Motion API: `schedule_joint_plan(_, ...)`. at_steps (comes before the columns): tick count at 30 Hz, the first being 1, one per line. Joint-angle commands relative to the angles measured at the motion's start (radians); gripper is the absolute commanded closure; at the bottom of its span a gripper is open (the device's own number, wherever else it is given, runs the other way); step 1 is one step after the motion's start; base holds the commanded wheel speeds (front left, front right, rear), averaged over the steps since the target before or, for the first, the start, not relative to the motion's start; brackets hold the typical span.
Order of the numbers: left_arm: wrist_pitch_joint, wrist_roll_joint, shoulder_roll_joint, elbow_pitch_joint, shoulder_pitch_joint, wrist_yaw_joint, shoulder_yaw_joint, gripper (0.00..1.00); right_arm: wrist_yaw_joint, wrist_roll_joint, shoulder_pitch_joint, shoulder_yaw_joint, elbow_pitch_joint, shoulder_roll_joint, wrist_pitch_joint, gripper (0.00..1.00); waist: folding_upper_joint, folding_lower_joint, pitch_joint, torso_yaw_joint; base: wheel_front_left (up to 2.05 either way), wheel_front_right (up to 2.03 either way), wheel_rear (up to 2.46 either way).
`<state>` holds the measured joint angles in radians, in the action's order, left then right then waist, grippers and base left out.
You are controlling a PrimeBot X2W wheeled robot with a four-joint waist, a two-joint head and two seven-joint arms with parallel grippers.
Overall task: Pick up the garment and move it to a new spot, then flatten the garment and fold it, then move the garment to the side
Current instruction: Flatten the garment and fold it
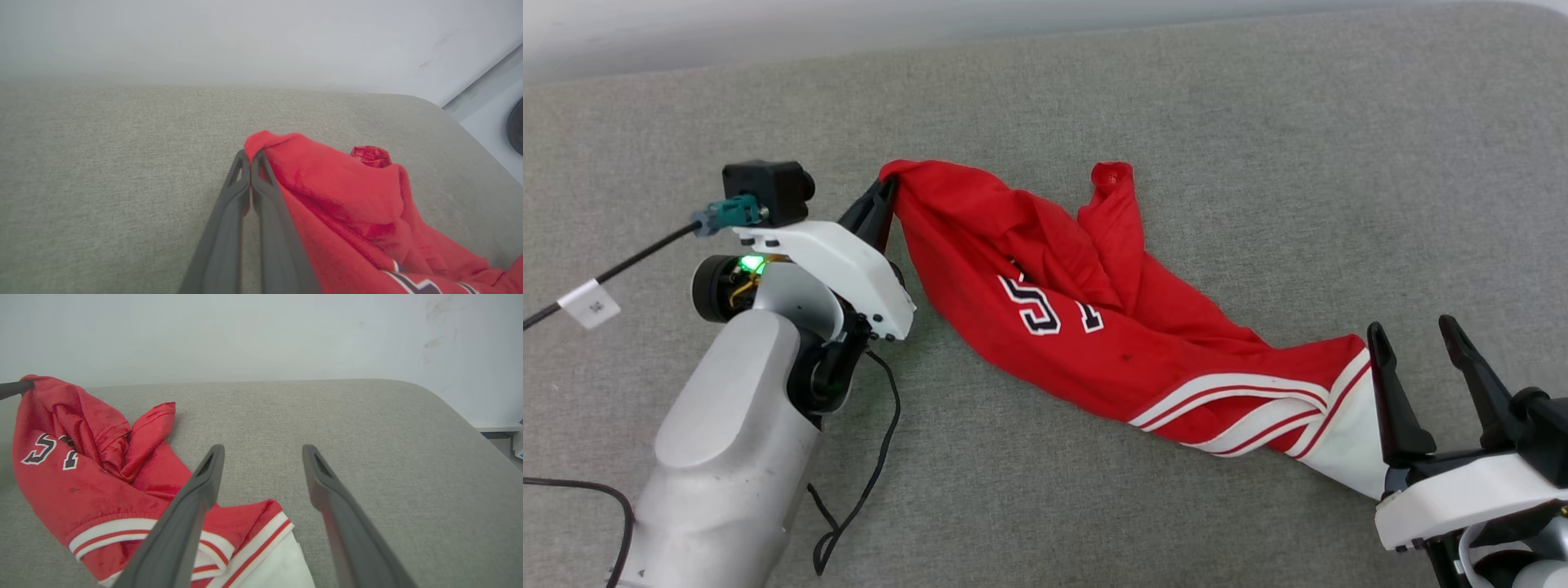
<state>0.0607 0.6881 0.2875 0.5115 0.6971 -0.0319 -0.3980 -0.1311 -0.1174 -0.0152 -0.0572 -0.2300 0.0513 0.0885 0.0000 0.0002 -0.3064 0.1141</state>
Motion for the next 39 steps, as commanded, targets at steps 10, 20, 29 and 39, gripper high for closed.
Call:
schedule_joint_plan(10, -0.262, -0.078, 0.003, -0.005, -0.126, 0.008, -0.019, 0.00, 0.001, 0.016, 0.001, 0.007, 0.020, -0.002, -0.019, 0.00, 0.0000, -0.0002, 0.128, -0.047, 0.00, 0.00, 0.00)
schedule_joint_plan(20, -0.317, -0.184, 0.023, -0.256, -0.399, 0.175, -0.035, 0.00, 0.001, 0.018, -0.051, 0.019, 0.016, -0.002, 0.013, 0.00, 0.0000, -0.0002, 0.252, -0.131, 0.00, 0.00, 0.00)
schedule_joint_plan(29, -0.291, -0.211, 0.062, -0.426, -0.566, 0.286, -0.028, 0.00, 0.001, 0.008, -0.076, 0.031, 0.008, -0.002, 0.025, 0.00, 0.0000, -0.0002, 0.284, -0.154, 0.00, 0.00, 0.00)
schedule_joint_plan(39, -0.120, -0.196, 0.110, -0.522, -0.534, 0.235, -0.096, 0.00, 0.001, 0.008, -0.087, 0.021, 0.003, -0.002, 0.041, 0.00, 0.0000, -0.0002, 0.263, -0.136, 0.00, 0.00, 0.00)
